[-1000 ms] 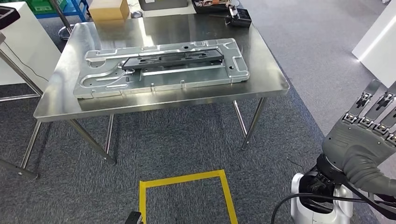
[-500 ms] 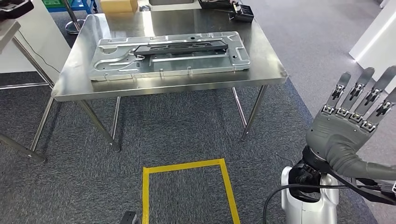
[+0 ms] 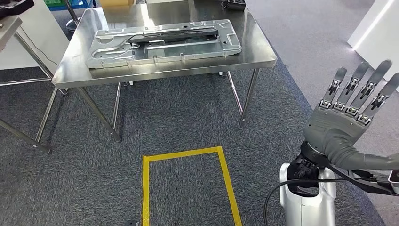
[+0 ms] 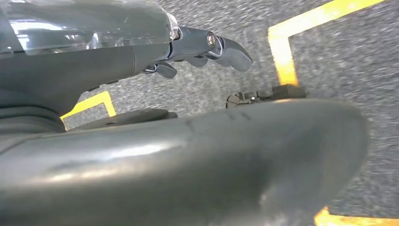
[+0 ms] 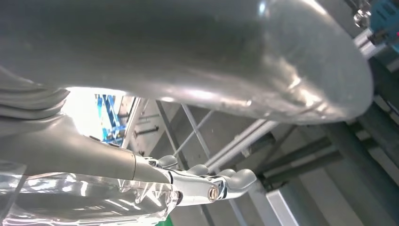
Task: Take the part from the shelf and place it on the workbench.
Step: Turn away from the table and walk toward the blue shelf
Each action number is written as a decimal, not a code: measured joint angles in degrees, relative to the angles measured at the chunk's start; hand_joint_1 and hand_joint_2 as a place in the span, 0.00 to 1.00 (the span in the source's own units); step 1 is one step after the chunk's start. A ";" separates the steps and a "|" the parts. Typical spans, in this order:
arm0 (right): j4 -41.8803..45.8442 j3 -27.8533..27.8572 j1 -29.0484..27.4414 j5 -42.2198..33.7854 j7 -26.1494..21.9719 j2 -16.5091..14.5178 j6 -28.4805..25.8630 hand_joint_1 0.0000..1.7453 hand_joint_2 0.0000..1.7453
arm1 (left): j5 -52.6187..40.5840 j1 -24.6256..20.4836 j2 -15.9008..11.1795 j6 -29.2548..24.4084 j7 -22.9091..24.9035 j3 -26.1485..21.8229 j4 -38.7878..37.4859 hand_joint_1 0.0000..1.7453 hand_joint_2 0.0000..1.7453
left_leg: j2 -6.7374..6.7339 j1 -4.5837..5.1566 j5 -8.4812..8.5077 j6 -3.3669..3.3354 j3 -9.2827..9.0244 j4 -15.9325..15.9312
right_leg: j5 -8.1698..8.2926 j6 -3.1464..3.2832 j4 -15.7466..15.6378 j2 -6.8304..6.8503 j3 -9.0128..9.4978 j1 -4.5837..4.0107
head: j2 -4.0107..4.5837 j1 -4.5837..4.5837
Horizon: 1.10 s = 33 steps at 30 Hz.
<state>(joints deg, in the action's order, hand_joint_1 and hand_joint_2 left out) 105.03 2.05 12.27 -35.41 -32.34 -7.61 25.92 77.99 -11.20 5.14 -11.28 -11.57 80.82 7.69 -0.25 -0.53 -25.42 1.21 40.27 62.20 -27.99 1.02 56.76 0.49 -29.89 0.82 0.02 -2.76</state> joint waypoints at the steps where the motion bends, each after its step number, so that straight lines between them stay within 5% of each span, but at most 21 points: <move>1: 0.01 0.02 -0.34 -0.08 -0.30 -0.04 -0.32 0.00 0.00 | 0.02 -0.01 -0.01 0.03 -0.09 -0.01 0.00 0.00 0.00 | 0.00 -0.02 -3.22 0.18 0.92 3.47 | 0.72 0.21 0.02 0.00 -0.92 -0.07 | 0.00 0.00; 3: 0.02 0.44 -1.50 -0.05 -1.23 -0.15 -1.79 0.00 0.00 | 0.11 -0.06 -0.02 0.08 -0.32 -0.02 0.00 0.00 0.00 | 0.00 -0.04 -6.88 0.34 1.84 10.45 | 2.19 0.33 0.13 0.01 -2.88 -0.28 | 0.00 0.01; 5: 0.03 2.01 -3.21 0.68 -2.57 -0.63 -5.47 0.00 0.00 | 0.39 -0.04 -0.02 0.06 -0.63 -0.02 0.00 0.00 0.00 | 0.01 -0.01 -5.07 0.06 0.05 12.47 | 3.45 0.27 0.23 0.01 -4.78 -0.56 | 0.00 0.01; 7: 0.00 5.06 -5.57 2.71 -3.98 -1.50 -12.06 0.00 0.00 | 0.84 -0.02 -0.09 -0.16 -1.14 -0.07 -0.01 0.00 0.00 | 0.06 0.28 -2.28 -0.93 -5.38 7.33 | 4.51 0.11 0.27 0.10 -6.17 -0.86 | 0.00 0.01; 9: -0.46 8.97 -8.06 5.07 -4.87 -2.41 -19.30 0.00 0.00 | 1.14 0.02 -0.24 -0.56 -1.68 -0.19 -0.01 0.00 0.00 | 0.05 0.81 -3.62 -2.11 -12.32 -1.82 | 5.40 -0.23 0.38 0.34 -6.79 -1.12 | 0.00 0.01; 11: -1.80 12.57 -9.83 6.47 -4.88 -3.06 -24.62 0.00 0.00 | 1.29 0.15 -0.33 -0.88 -1.94 -0.27 -0.02 0.00 0.00 | -0.02 1.19 -5.67 -2.78 -15.62 -7.26 | 6.28 -0.81 0.28 0.56 -6.95 -1.09 | 0.00 0.01; 14: -6.68 18.49 -11.57 7.19 -3.41 -3.45 -31.88 0.00 0.00 | 1.63 0.66 -0.32 -1.03 -1.95 -0.28 -0.01 0.00 0.00 | -0.24 0.91 -4.40 -3.61 -15.33 -8.56 | 5.71 -1.89 1.44 0.24 -7.67 -0.79 | 0.00 0.01; 17: -17.27 26.13 -12.25 7.42 -3.77 -2.49 -35.62 0.00 0.00 | 1.75 0.97 -0.32 -1.02 -1.89 -0.28 0.00 0.00 0.00 | -0.34 0.85 -2.94 -4.16 -13.89 -8.71 | -0.76 -2.86 11.03 -0.36 -11.38 -0.33 | 0.00 0.01; 19: -27.21 32.45 -12.28 8.80 -4.47 -1.10 -36.34 0.00 0.00 | 1.78 1.25 -0.34 -1.01 -1.80 -0.25 0.00 0.00 0.00 | -0.27 0.83 -2.38 -4.08 -12.92 -8.37 | -3.08 -3.41 16.09 -0.41 -12.62 0.04 | 0.00 0.01; 20: -32.47 35.49 -12.17 10.00 -4.46 -0.29 -36.93 0.00 0.00 | 1.79 1.37 -0.35 -0.99 -1.76 -0.20 0.00 0.00 0.00 | -0.25 0.78 -2.24 -3.98 -12.52 -8.06 | -2.64 -3.63 15.37 -0.39 -11.51 0.25 | 0.00 0.01; 22: -43.98 41.24 -11.72 12.68 -3.99 1.58 -38.22 0.00 0.00 | 1.79 1.42 -0.35 -0.92 -1.74 -0.05 0.00 0.00 0.00 | -0.26 0.62 -2.34 -3.59 -11.85 -7.13 | -0.22 -3.94 8.25 -0.28 -6.51 0.68 | 0.00 0.01; 24: -54.78 45.85 -11.28 14.81 -3.32 3.05 -39.78 0.00 0.00 | 1.84 1.29 -0.36 -0.89 -1.75 0.07 0.00 0.00 0.00 | -0.27 0.73 -2.80 -2.88 -11.16 -6.05 | 0.97 -3.48 2.17 -0.37 -2.77 0.71 | 0.00 0.01; 25: -59.38 47.56 -11.15 15.66 -2.76 3.43 -41.07 0.00 0.00 | 1.87 1.24 -0.37 -0.89 -1.74 0.11 0.00 0.00 0.00 | -0.28 0.86 -3.12 -2.73 -10.92 -5.63 | 0.92 -3.09 1.03 -0.46 -2.20 0.68 | 0.00 0.00; 29: -73.63 50.90 -10.51 18.90 1.53 3.73 -48.48 0.00 0.00 | 2.06 1.01 -0.39 -0.98 -1.45 0.20 0.00 0.00 0.00 | -0.31 0.96 -3.21 -3.96 -10.83 -5.44 | 1.04 -2.00 0.92 -0.75 -2.24 0.33 | 0.00 0.01; 33: -81.87 51.57 -9.61 23.57 8.70 3.41 -54.60 0.00 0.00 | 2.63 0.87 -0.37 -1.14 -1.18 0.22 0.00 0.00 0.00 | -0.30 0.82 -2.74 -3.18 -10.99 -5.98 | 1.09 -1.39 0.93 -0.70 -2.29 0.14 | 0.00 0.01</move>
<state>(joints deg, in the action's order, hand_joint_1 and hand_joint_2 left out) 23.17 53.62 2.66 -11.84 -23.64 -4.19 -28.68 80.62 -10.32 4.76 -12.42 -12.75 81.04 7.69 -0.55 0.29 -28.16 -1.97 29.29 56.22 -26.90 -0.37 57.69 -0.20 -32.19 0.95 0.02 -2.75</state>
